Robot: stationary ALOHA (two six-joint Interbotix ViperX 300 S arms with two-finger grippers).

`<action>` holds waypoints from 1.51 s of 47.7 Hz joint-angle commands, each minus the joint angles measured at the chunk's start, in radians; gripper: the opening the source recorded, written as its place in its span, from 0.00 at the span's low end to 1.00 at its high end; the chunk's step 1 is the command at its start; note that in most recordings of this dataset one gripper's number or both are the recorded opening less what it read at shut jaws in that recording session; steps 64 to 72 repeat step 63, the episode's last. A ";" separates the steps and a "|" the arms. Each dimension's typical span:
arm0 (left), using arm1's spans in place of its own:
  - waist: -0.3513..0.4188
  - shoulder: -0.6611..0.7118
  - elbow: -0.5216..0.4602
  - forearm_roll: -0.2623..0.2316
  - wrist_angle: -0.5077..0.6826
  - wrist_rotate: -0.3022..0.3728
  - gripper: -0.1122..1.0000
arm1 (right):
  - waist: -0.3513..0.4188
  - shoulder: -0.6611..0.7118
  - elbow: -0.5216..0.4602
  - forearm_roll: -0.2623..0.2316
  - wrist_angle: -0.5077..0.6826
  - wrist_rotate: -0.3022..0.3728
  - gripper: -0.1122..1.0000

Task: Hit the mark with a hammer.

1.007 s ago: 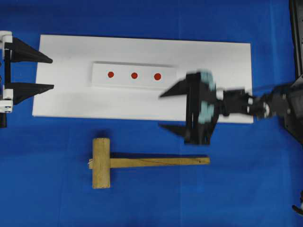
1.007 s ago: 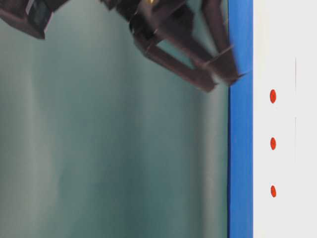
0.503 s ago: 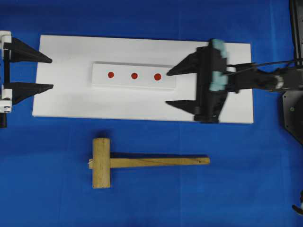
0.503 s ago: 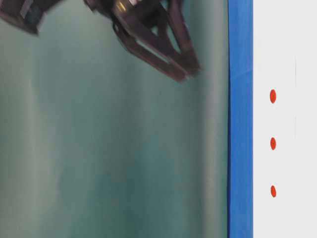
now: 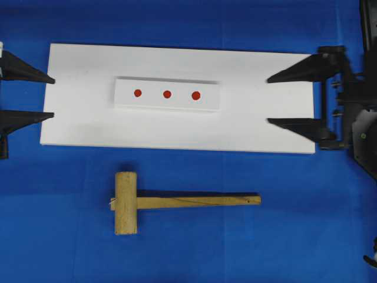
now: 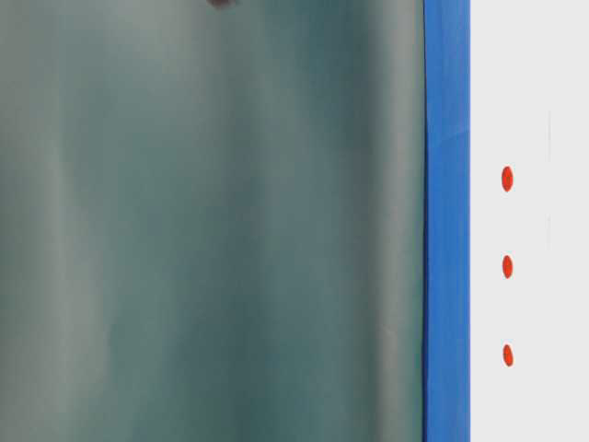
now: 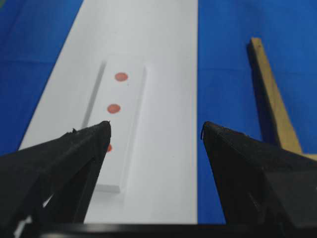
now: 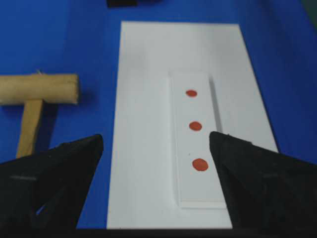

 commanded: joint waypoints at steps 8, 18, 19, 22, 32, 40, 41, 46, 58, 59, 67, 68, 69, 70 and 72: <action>-0.012 -0.067 0.011 0.003 0.034 0.043 0.74 | -0.003 -0.160 0.089 -0.011 0.005 -0.002 0.85; -0.012 -0.130 0.035 0.002 0.120 0.043 0.74 | -0.003 -0.222 0.187 -0.008 -0.008 -0.003 0.85; -0.012 -0.137 0.040 0.002 0.123 0.043 0.74 | -0.003 -0.224 0.195 -0.008 -0.012 -0.003 0.85; -0.012 -0.153 0.054 0.002 0.126 0.043 0.74 | -0.003 -0.230 0.215 -0.003 -0.026 -0.003 0.85; -0.012 -0.195 0.107 0.002 0.126 0.041 0.74 | -0.003 -0.224 0.270 0.005 -0.087 0.002 0.85; -0.012 -0.207 0.117 0.002 0.123 0.041 0.74 | -0.003 -0.212 0.298 0.021 -0.107 0.005 0.84; -0.012 -0.207 0.117 0.002 0.123 0.043 0.74 | -0.003 -0.213 0.298 0.021 -0.107 0.005 0.84; -0.012 -0.207 0.117 0.002 0.123 0.041 0.74 | -0.003 -0.212 0.296 0.021 -0.110 0.005 0.84; -0.012 -0.207 0.118 0.000 0.123 0.041 0.74 | -0.003 -0.212 0.296 0.021 -0.112 0.005 0.84; -0.012 -0.207 0.118 0.000 0.123 0.041 0.74 | -0.003 -0.212 0.296 0.021 -0.110 0.005 0.84; -0.012 -0.207 0.118 0.002 0.123 0.041 0.74 | -0.003 -0.212 0.296 0.021 -0.112 0.005 0.84; -0.012 -0.207 0.118 0.002 0.123 0.041 0.74 | -0.003 -0.212 0.296 0.021 -0.112 0.005 0.84; -0.012 -0.207 0.118 0.002 0.123 0.041 0.74 | -0.003 -0.212 0.296 0.021 -0.112 0.005 0.84; -0.012 -0.207 0.118 0.002 0.123 0.041 0.74 | -0.003 -0.212 0.296 0.021 -0.112 0.005 0.84; -0.012 -0.207 0.118 0.002 0.123 0.041 0.74 | -0.003 -0.212 0.296 0.021 -0.112 0.005 0.84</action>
